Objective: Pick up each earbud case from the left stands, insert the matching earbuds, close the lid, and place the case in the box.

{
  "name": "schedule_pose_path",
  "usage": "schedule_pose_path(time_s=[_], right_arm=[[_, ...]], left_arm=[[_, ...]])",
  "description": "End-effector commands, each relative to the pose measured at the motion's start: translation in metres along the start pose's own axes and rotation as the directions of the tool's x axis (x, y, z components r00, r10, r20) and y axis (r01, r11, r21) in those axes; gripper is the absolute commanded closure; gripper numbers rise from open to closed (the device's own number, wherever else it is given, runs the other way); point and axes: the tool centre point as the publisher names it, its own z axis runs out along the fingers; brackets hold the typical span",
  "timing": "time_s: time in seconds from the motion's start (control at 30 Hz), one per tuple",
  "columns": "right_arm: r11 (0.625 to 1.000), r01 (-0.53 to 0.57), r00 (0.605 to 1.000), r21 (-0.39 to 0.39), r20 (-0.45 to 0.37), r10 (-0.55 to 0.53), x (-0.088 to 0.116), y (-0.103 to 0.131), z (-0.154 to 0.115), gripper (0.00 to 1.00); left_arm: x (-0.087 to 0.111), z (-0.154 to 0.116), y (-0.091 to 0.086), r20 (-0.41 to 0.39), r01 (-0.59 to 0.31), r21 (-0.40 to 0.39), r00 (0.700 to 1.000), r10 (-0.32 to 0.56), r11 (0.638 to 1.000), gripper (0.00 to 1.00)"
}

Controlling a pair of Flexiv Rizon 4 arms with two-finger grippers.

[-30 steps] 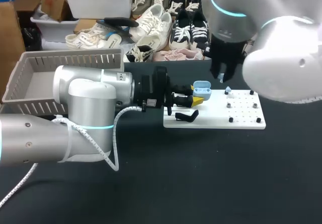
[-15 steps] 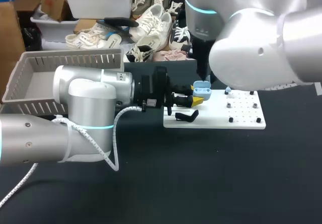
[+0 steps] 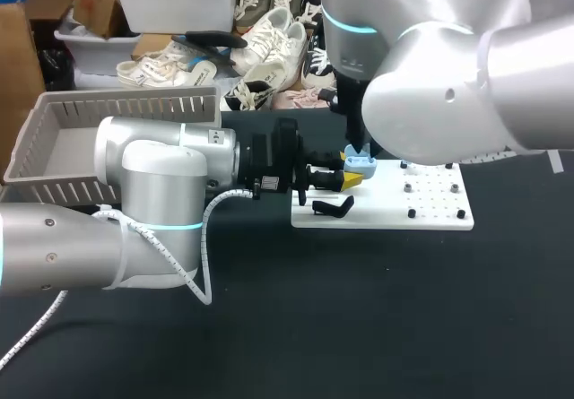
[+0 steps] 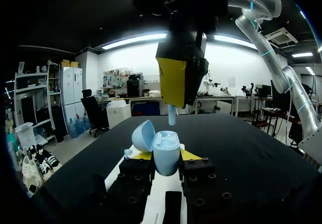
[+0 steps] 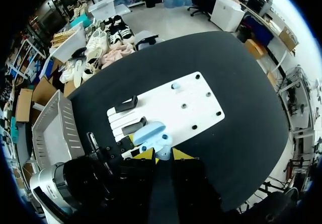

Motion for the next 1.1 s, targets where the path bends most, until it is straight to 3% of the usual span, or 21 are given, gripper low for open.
schedule_pose_path(time_s=[0.03, 1.1], right_arm=[[1.000, -0.001, 1.000, 0.003, -0.001, 0.001, 0.000, 0.002, 0.002, 1.00], [1.000, -0.004, 1.000, 0.017, -0.015, 0.004, -0.005, 0.004, 0.012, 1.00]], left_arm=[[0.000, 0.000, -0.002, 0.002, -0.002, -0.007, 1.000, 0.002, 1.000, 1.00], [0.000, 0.000, -0.002, 0.002, -0.002, -0.007, 1.000, 0.002, 1.000, 1.00]])
